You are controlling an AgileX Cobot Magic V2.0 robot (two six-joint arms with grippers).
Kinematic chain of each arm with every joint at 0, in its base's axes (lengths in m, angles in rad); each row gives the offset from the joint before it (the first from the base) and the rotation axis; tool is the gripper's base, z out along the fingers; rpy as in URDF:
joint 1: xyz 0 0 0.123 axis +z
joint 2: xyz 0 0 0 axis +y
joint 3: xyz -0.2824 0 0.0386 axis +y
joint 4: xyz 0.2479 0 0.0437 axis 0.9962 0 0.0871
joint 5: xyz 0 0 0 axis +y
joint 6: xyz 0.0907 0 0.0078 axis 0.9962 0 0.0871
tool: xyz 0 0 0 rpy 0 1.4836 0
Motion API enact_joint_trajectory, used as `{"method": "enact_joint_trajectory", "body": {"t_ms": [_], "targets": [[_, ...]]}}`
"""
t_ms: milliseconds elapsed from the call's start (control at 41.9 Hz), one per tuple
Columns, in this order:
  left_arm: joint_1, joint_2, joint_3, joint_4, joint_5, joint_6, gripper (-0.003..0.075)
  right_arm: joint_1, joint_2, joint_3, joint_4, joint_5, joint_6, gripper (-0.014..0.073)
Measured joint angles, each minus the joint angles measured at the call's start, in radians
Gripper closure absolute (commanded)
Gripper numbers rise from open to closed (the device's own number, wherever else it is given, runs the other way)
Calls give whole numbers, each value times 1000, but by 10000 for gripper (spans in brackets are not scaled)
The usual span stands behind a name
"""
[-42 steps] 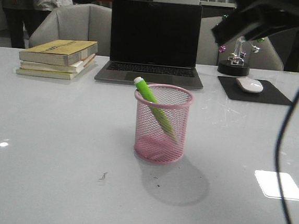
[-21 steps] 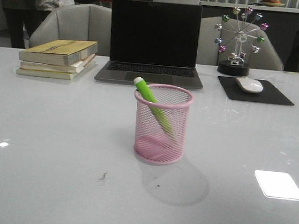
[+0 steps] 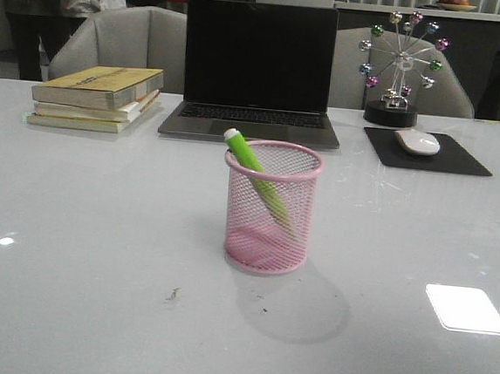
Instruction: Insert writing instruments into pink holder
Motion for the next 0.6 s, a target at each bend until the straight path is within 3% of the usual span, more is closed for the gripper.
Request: {"method": "enact_joint_trajectory", "body": {"t_ms": [286, 597], "targets": [[205, 382, -155, 0, -15, 0, 140, 0, 0, 0, 0, 2, -2, 190], [258, 752, -375, -4, -65, 19, 140, 0, 0, 0, 0, 2, -2, 190]]}}
